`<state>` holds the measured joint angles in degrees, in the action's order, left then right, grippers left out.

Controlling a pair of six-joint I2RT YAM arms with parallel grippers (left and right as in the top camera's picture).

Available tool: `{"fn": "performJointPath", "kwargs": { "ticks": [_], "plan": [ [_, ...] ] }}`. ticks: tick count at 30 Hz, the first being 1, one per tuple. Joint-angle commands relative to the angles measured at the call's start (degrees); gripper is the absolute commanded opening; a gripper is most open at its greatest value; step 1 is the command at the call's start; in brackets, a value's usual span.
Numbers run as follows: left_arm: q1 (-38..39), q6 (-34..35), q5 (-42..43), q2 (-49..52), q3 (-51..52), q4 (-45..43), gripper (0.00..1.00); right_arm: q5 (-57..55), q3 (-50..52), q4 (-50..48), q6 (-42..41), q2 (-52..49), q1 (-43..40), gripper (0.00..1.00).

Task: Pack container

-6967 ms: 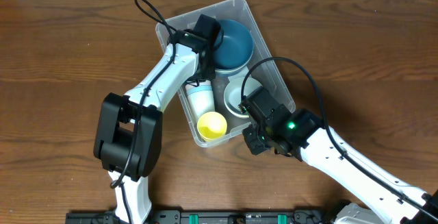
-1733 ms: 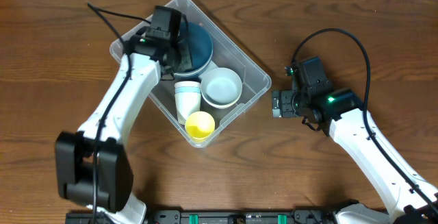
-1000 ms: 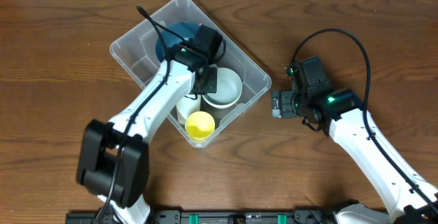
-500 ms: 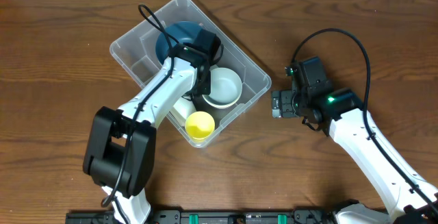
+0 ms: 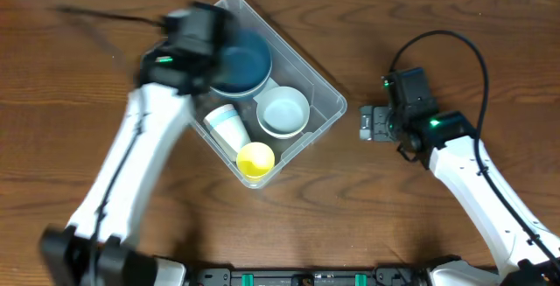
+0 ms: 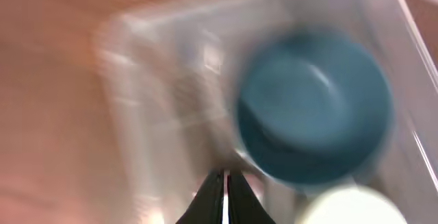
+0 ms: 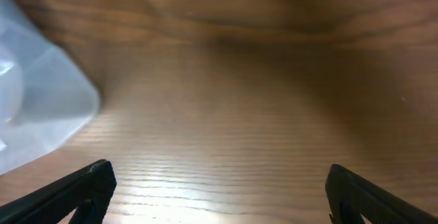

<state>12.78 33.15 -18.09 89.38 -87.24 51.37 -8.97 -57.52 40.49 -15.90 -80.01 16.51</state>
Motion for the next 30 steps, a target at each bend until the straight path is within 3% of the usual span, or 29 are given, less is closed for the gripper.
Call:
{"fn": "performJointPath", "kwargs": {
  "ticks": [1,7,13,20,25,30],
  "plan": [
    [-6.8,5.5,-4.5,-2.3,-0.7,1.9,0.06,0.7,-0.1,0.0,-0.8,-0.2,-2.4,0.99],
    [-18.5,7.5,-3.0,-0.4,0.9,3.0,0.06,0.6,-0.1,-0.1,-2.6,-0.2,-5.5,0.99],
    [-26.7,7.5,12.0,5.7,2.0,3.0,0.06,0.1,-0.1,-2.3,-5.2,-0.2,-11.3,0.99],
    [-28.2,7.5,19.8,15.5,2.0,0.9,0.06,0.1,-0.1,-5.2,-5.5,-0.2,-20.8,0.99],
    [-28.0,3.0,35.8,19.5,2.0,-5.7,0.06,0.2,-0.1,-5.6,-5.5,-0.3,-27.5,0.99],
    [-26.7,2.9,39.8,19.5,2.0,-12.0,0.06,0.2,-0.1,-5.7,-5.5,-0.3,-30.3,0.99]
  ]
}}
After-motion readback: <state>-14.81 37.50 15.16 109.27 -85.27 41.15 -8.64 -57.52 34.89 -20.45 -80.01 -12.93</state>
